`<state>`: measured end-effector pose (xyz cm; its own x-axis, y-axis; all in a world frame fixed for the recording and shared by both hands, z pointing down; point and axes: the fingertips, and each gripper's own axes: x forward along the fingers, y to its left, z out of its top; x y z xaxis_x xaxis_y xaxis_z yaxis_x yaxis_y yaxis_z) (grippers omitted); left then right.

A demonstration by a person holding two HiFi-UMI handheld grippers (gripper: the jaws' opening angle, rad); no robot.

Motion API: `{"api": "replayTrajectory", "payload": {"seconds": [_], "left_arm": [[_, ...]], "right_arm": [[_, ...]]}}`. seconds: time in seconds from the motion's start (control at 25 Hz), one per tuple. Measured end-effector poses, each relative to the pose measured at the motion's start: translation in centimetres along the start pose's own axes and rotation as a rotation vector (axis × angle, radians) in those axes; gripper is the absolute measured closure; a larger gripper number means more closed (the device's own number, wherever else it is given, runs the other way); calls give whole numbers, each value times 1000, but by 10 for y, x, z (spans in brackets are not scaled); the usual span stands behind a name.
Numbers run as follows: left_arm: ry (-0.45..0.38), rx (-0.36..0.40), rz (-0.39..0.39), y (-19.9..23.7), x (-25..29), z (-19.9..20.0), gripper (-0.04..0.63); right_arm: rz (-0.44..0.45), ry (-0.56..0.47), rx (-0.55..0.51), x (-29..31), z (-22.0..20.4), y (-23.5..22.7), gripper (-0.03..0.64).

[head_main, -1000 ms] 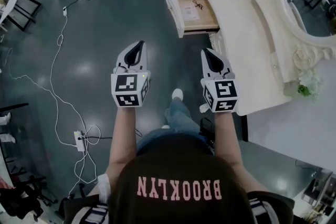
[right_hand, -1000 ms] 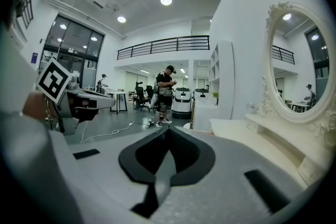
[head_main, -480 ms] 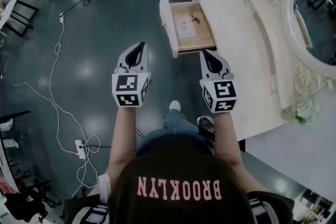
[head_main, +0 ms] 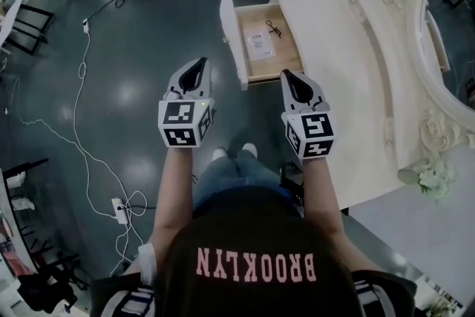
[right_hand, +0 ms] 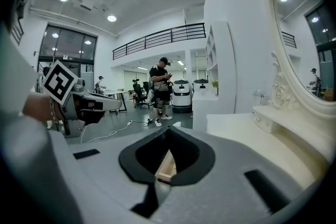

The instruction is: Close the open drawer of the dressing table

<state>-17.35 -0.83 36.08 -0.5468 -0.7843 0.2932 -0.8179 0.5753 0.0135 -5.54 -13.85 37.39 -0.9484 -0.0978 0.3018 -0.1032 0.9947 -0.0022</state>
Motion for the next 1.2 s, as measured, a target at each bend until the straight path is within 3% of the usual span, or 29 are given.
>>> {"api": "replayTrajectory", "payload": {"seconds": [0.4,1.2], "left_arm": [[42,-13,-85,10,46,-10,589],[232,120,-433,52,158,-40,589]], "right_arm": [[-111,28,34,14,-6,-29,625],[-405,70,143,84,10,-34,624]]}}
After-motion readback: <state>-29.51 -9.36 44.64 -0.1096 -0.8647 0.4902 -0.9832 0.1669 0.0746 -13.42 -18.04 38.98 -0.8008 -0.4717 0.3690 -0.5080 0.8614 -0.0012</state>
